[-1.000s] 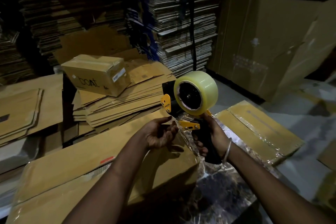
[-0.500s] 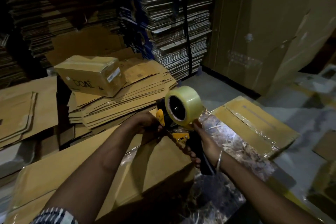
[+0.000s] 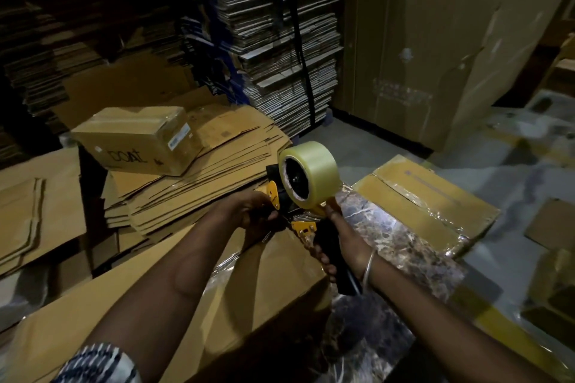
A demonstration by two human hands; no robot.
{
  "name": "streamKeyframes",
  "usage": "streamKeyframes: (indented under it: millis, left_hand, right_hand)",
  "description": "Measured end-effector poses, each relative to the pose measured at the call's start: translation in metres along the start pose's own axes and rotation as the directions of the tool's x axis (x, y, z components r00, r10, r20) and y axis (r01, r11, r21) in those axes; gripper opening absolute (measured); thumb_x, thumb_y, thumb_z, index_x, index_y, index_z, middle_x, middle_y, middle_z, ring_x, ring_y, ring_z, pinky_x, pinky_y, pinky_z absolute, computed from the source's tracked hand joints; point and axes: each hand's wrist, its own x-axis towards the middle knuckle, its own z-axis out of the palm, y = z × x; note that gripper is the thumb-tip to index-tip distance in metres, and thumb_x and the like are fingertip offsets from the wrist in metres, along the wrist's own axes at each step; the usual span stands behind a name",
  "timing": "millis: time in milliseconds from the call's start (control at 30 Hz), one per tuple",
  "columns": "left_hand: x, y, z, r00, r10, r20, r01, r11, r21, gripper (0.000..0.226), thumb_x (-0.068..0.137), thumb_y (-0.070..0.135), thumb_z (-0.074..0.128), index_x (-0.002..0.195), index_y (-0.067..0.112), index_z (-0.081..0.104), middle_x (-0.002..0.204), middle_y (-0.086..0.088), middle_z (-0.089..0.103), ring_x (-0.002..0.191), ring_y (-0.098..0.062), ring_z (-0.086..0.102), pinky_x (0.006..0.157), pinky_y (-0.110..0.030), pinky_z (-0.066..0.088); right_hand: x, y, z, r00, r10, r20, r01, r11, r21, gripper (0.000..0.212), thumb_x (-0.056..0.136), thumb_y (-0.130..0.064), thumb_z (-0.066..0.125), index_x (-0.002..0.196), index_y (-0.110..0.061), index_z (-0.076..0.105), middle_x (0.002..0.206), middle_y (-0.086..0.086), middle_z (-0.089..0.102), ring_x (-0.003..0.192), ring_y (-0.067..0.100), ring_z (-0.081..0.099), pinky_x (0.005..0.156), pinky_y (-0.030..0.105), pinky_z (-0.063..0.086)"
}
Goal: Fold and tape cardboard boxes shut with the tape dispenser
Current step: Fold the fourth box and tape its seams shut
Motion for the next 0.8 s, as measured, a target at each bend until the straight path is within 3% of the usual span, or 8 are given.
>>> streamKeyframes:
  millis: [133, 200, 267, 333, 400, 500, 600, 800]
  left_hand:
    - [0.009, 0.012, 0.003, 0.975, 0.054, -0.214, -0.038, 0.996, 0.078, 0.018, 0.091, 0.001, 0.057, 0.074, 0.005, 0.061, 0.06, -0.008, 0.06, 0.051, -0.016, 0.057, 0.041, -0.024, 0.044]
    - [0.02, 0.014, -0.005, 0.89, 0.17, -0.424, -0.174, 0.984, 0.03, 0.009, 0.086, -0.005, 0.063, 0.08, 0.001, 0.066, 0.07, -0.015, 0.068, 0.059, -0.022, 0.062, 0.046, -0.032, 0.053]
    - [0.026, 0.018, -0.013, 0.87, 0.226, -0.439, -0.257, 0.966, -0.01, 0.012, 0.087, -0.004, 0.062, 0.08, 0.005, 0.064, 0.064, -0.008, 0.071, 0.061, -0.021, 0.065, 0.056, -0.034, 0.06]
    - [0.03, 0.021, -0.016, 0.866, 0.258, -0.429, -0.253, 0.965, 0.069, 0.02, 0.089, 0.001, 0.062, 0.074, 0.014, 0.058, 0.067, -0.004, 0.068, 0.069, -0.022, 0.067, 0.065, -0.034, 0.062]
    - [0.037, 0.026, -0.019, 0.773, 0.355, -0.525, -0.244, 0.931, 0.271, 0.013, 0.086, 0.006, 0.065, 0.075, 0.012, 0.065, 0.079, -0.007, 0.067, 0.08, -0.027, 0.069, 0.074, -0.038, 0.062]
    - [0.046, 0.031, -0.022, 0.611, 0.522, -0.596, -0.209, 0.832, 0.514, 0.011, 0.083, 0.009, 0.069, 0.075, 0.006, 0.075, 0.071, -0.009, 0.07, 0.072, -0.028, 0.07, 0.063, -0.032, 0.056]
    - [0.049, 0.034, -0.019, 0.626, 0.526, -0.576, -0.215, 0.826, 0.521, 0.019, 0.086, 0.008, 0.066, 0.069, 0.006, 0.074, 0.068, -0.011, 0.07, 0.068, -0.028, 0.07, 0.063, -0.035, 0.057]
    - [0.061, 0.037, -0.02, 0.643, 0.545, -0.538, -0.196, 0.796, 0.573, 0.011, 0.087, 0.013, 0.073, 0.085, 0.003, 0.075, 0.08, -0.01, 0.072, 0.079, -0.023, 0.07, 0.06, -0.029, 0.053]
  right_hand:
    - [0.004, -0.002, 0.006, 0.999, 0.012, -0.052, -0.011, 1.0, 0.021, 0.075, 0.095, -0.073, 0.026, 0.065, -0.01, 0.053, 0.053, 0.005, 0.044, 0.038, 0.018, 0.037, 0.044, 0.022, 0.032]
    - [0.003, -0.004, 0.007, 0.999, 0.031, -0.045, -0.03, 0.999, 0.034, 0.074, 0.095, -0.073, 0.026, 0.065, -0.01, 0.052, 0.053, 0.005, 0.043, 0.038, 0.018, 0.036, 0.044, 0.022, 0.031]
    - [0.002, -0.006, 0.007, 0.998, 0.04, -0.055, -0.038, 0.999, 0.032, 0.073, 0.096, -0.072, 0.028, 0.064, -0.01, 0.051, 0.052, 0.004, 0.043, 0.038, 0.017, 0.036, 0.043, 0.02, 0.03]
    - [0.0, -0.006, 0.009, 0.997, 0.008, -0.082, -0.005, 0.999, 0.033, 0.067, 0.099, -0.066, 0.033, 0.067, -0.01, 0.051, 0.048, 0.002, 0.045, 0.035, 0.014, 0.037, 0.041, 0.018, 0.029]
    - [0.002, -0.005, 0.011, 0.995, -0.032, -0.096, 0.036, 0.999, 0.038, 0.062, 0.101, -0.06, 0.035, 0.07, -0.009, 0.051, 0.045, -0.001, 0.045, 0.033, 0.013, 0.038, 0.04, 0.017, 0.028]
    - [0.005, -0.005, 0.015, 0.995, -0.044, -0.094, 0.049, 0.997, 0.058, 0.061, 0.102, -0.059, 0.036, 0.07, -0.01, 0.051, 0.045, -0.001, 0.045, 0.033, 0.013, 0.037, 0.04, 0.018, 0.026]
    - [0.007, -0.005, 0.017, 0.997, -0.026, -0.077, 0.033, 0.996, 0.086, 0.065, 0.097, -0.066, 0.039, 0.064, -0.011, 0.052, 0.049, 0.002, 0.044, 0.036, 0.015, 0.036, 0.04, 0.02, 0.027]
    - [0.014, -0.012, 0.019, 0.998, 0.059, -0.017, -0.057, 0.992, 0.114, 0.073, 0.089, -0.079, 0.034, 0.06, -0.015, 0.051, 0.053, 0.002, 0.043, 0.041, 0.017, 0.035, 0.044, 0.023, 0.027]
